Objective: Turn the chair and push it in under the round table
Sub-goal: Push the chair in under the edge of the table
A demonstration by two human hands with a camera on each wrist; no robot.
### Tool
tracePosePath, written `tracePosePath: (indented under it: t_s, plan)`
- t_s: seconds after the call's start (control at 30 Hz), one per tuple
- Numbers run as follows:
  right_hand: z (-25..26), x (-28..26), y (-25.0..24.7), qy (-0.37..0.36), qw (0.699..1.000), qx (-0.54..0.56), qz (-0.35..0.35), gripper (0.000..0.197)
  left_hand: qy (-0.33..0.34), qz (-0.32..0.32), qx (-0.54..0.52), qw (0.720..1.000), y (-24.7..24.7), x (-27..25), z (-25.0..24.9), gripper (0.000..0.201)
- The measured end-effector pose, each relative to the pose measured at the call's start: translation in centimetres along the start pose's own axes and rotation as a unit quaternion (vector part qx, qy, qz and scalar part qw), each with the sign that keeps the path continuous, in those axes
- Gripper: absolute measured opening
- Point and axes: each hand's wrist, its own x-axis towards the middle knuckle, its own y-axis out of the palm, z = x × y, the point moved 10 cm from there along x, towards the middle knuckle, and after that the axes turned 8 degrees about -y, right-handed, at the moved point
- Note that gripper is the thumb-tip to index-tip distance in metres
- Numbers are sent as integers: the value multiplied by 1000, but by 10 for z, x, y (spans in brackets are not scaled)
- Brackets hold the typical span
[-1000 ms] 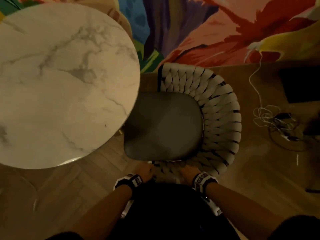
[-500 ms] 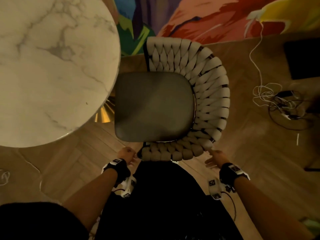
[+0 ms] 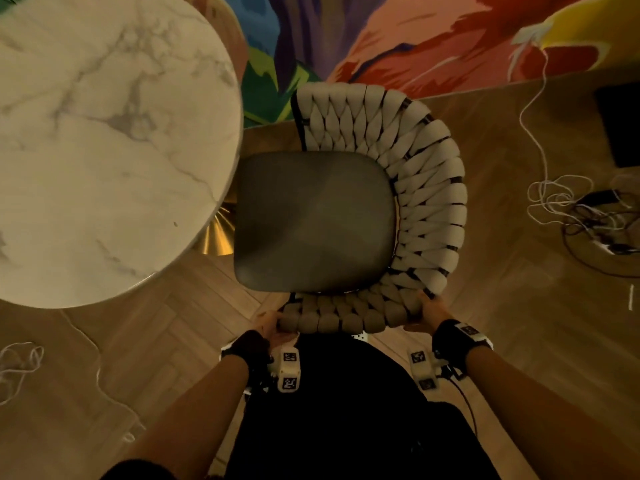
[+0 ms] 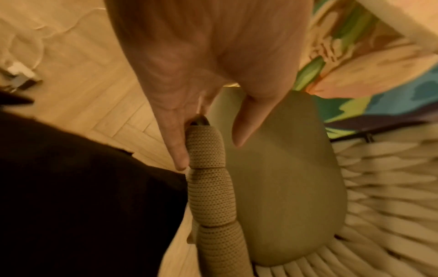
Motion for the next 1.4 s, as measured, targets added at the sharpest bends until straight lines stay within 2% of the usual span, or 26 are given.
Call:
tracePosePath:
  t_s: [0.1,0.27,0.4,0.57,0.63,0.83,0.93,1.03,1.13,1.2,1.33,1.37,1.4]
  plan:
    - [23,8,5,-6,999,-27,17,46,16,-5,-14,1000,3,-4,-25,45]
    - [83,18,10,-30,996,-86,8,45,21,10,53,998,19,-12,-69,40]
    - [133,35,11,-38,992,-120,5,43,10,32,69,997,39,-25,-106,23]
    - [203,46,26,-71,987,-145,-4,36,25,49,102,993,53,-26,-154,35]
    - [222,49,30,-65,987,-149,-2,35,27,52,105,993,56,-23,-167,40]
    - [261,66,38,-33,985,-165,21,30,61,42,77,994,65,-29,-202,40]
    - [277,60,36,16,976,-213,52,31,59,20,41,997,67,-31,-210,41]
    - [302,67,18,32,954,-291,70,51,56,-18,0,998,64,-27,-213,43]
    - [358,82,-8,-33,952,-303,16,48,41,-43,-64,996,65,-28,-207,42]
    - [401,91,-23,-76,954,-291,-21,45,23,-35,-93,995,72,-32,-199,44]
    - [460,126,-34,-109,970,-215,-34,53,5,-58,-167,984,82,-33,-196,46]
    - [470,123,-30,-110,974,-196,-27,53,7,-88,-170,981,81,-36,-196,46]
    - [482,120,-23,-118,976,-182,-14,51,-4,-79,-218,973,86,-35,-192,45]
